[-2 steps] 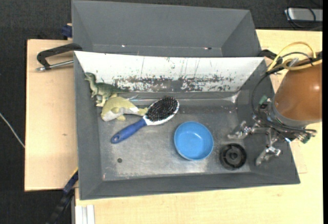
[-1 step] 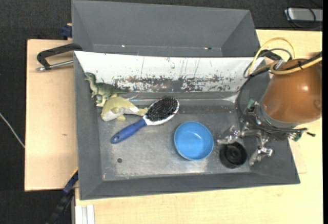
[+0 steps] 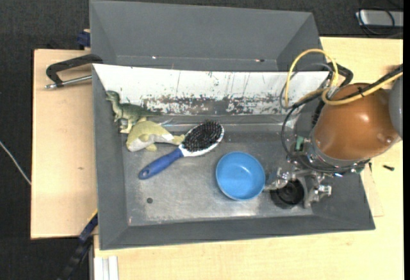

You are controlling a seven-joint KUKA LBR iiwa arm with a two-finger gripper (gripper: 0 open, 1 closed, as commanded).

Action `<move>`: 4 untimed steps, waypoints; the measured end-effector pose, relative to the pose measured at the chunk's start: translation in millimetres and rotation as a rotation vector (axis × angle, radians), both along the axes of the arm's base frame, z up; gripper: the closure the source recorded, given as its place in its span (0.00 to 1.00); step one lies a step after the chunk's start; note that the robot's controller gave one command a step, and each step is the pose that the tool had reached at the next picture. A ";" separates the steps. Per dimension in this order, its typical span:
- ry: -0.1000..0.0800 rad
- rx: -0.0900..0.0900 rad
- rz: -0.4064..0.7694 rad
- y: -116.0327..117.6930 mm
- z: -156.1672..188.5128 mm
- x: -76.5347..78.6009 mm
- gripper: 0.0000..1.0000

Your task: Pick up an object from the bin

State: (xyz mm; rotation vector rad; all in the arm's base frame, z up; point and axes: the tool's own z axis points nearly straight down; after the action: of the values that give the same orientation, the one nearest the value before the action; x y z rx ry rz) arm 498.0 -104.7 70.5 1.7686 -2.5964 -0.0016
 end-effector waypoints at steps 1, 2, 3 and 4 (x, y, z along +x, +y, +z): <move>-0.001 0.001 -0.002 0.8 0.3 0.6 0.00; -0.001 -0.002 -0.003 -0.1 1.8 1.2 1.00; -0.008 0.000 -0.007 0.7 29.9 2.9 1.00; -0.010 0.000 -0.010 1.4 81.9 5.3 1.00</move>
Offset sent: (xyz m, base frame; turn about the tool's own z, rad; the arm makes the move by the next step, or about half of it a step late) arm 0.0000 0.0000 0.0000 0.0000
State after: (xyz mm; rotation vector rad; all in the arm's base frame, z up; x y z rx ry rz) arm 503.3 -103.3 152.4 1.7598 -2.6126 0.0081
